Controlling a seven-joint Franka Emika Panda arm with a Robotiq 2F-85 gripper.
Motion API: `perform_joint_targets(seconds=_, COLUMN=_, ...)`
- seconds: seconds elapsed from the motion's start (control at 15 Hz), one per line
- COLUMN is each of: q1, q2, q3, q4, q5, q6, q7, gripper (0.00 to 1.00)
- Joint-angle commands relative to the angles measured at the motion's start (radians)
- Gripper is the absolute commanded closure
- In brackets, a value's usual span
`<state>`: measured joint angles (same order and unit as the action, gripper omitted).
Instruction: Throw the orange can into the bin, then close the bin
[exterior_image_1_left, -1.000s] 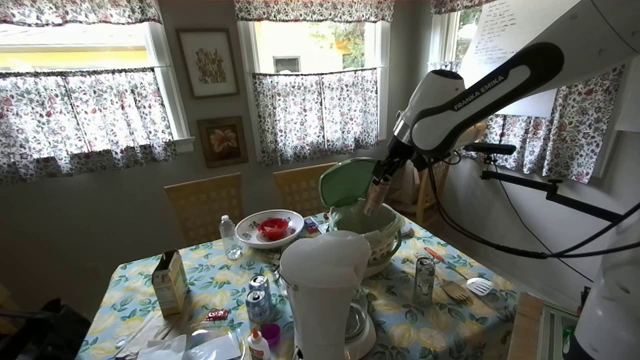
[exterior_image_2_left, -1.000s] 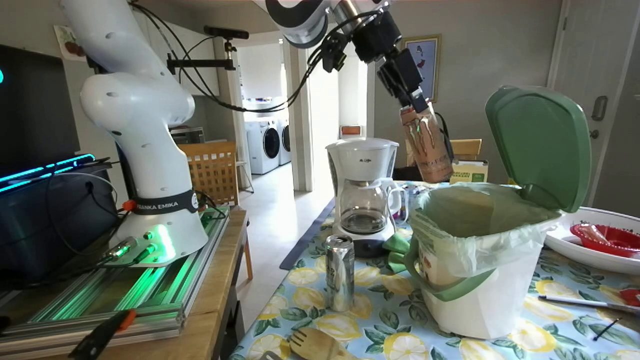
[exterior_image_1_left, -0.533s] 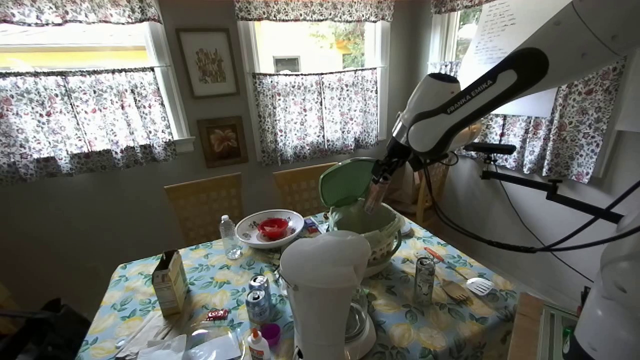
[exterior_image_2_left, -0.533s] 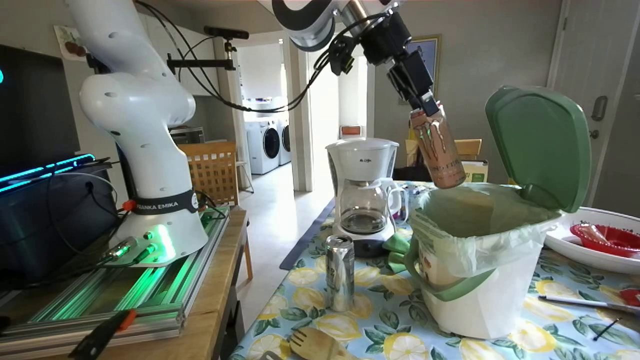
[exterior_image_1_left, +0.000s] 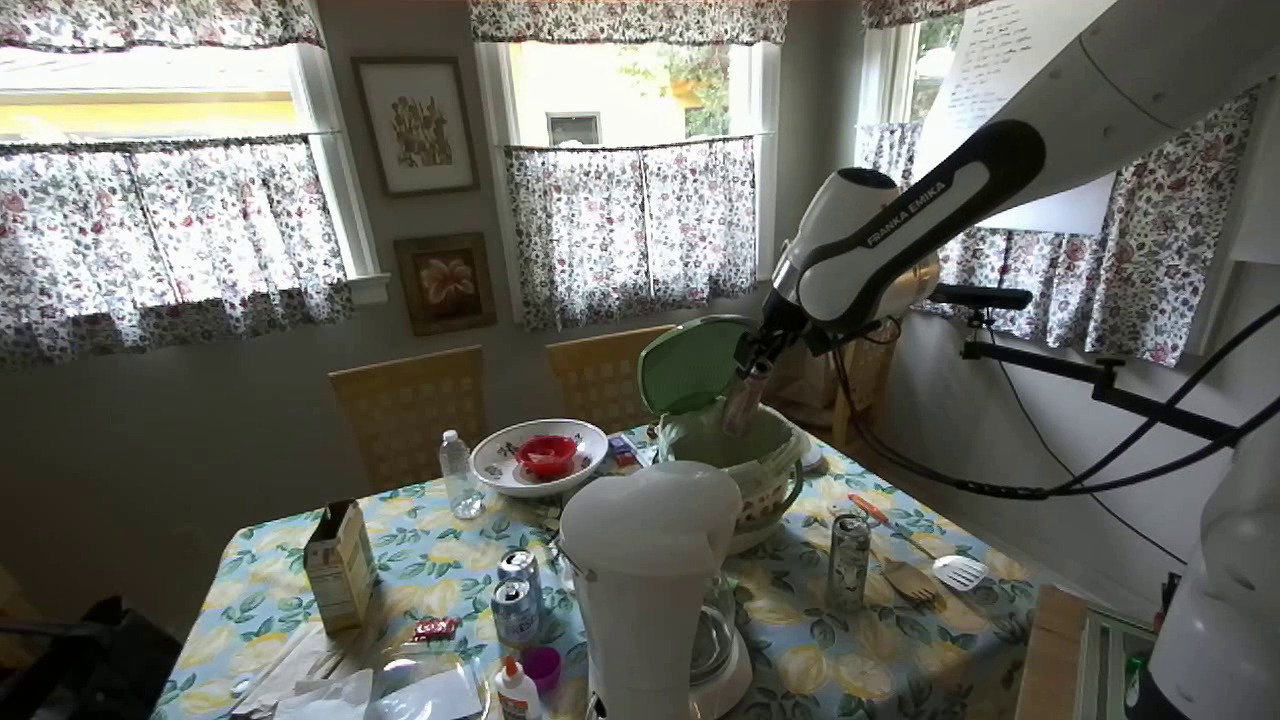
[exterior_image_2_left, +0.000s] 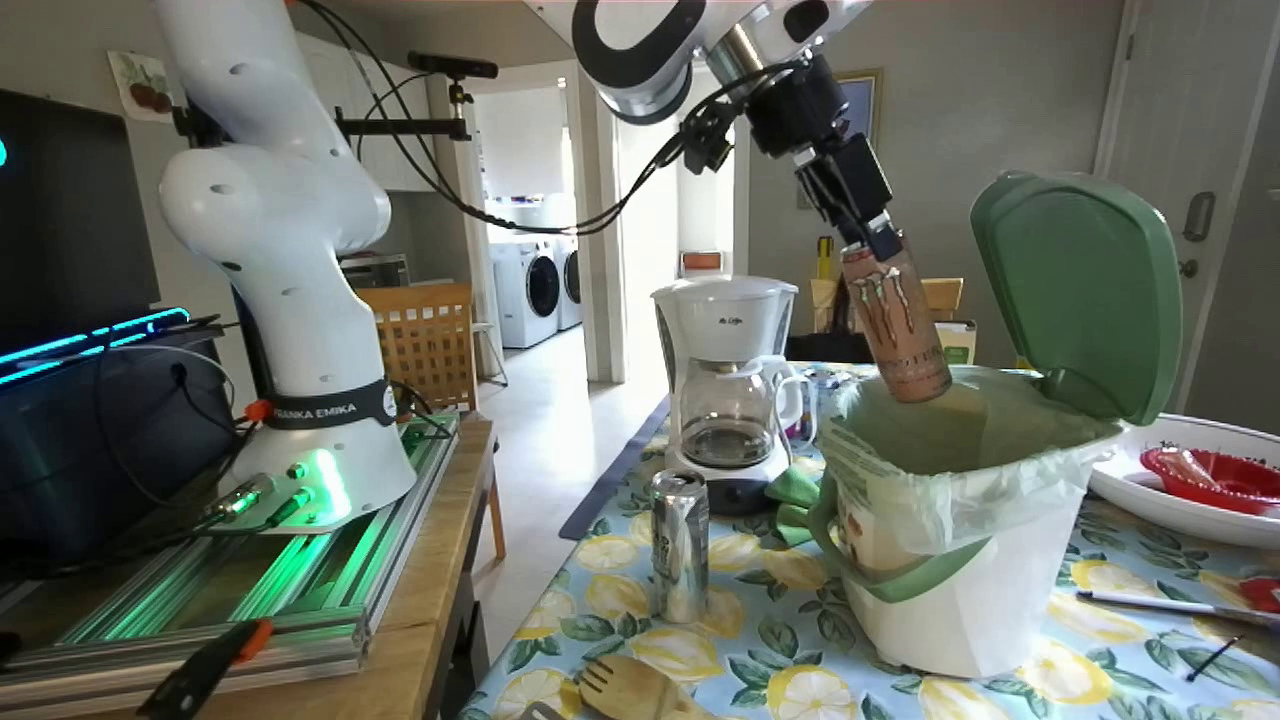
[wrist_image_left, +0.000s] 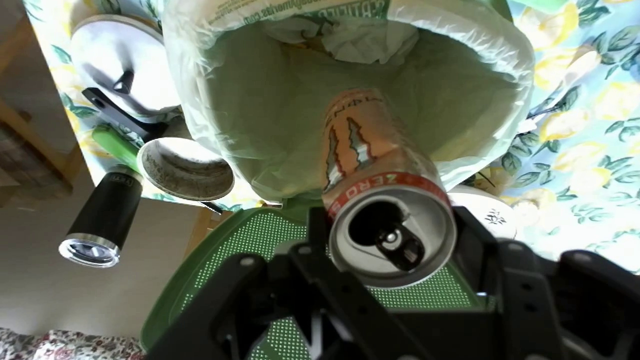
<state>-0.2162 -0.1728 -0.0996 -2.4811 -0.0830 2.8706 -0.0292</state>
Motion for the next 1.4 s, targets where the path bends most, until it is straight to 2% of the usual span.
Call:
perform_joint_targets(seconds=0.0, q1=0.023, q2=0.043, q3=-0.016, q4=0.036, q5=0.013, q6=0.009, q7=0.007, gripper=0.63)
perform_joint_targets(seconds=0.6, q1=0.028, q2=0.092, q3=-0.019, q4=0.058, q5=0.006, q6=0.027, q7=0.010, gripper=0.63)
perform_joint_targets(seconds=0.67, q1=0.028, q2=0.096, q3=-0.019, q4=0.061, q5=0.005, q6=0.025, q7=0.010, gripper=0.34)
perform_joint_targets(seconds=0.73, q1=0.031, q2=0.098, q3=-0.020, q4=0.065, q5=0.015, q6=0.013, q7=0.008, gripper=0.12)
perform_joint_targets(seconds=0.87, q1=0.030, q2=0.102, q3=-0.020, q4=0.067, q5=0.012, q6=0.015, q7=0.008, gripper=0.08)
perform_joint_targets(seconds=0.93, q1=0.030, q2=0.103, q3=-0.020, q4=0.068, q5=0.011, q6=0.015, q7=0.009, gripper=0.01)
perform_joint_targets(seconds=1.33, q1=0.033, q2=0.104, q3=-0.020, q4=0.074, q5=0.014, q6=0.018, q7=0.007, gripper=0.00)
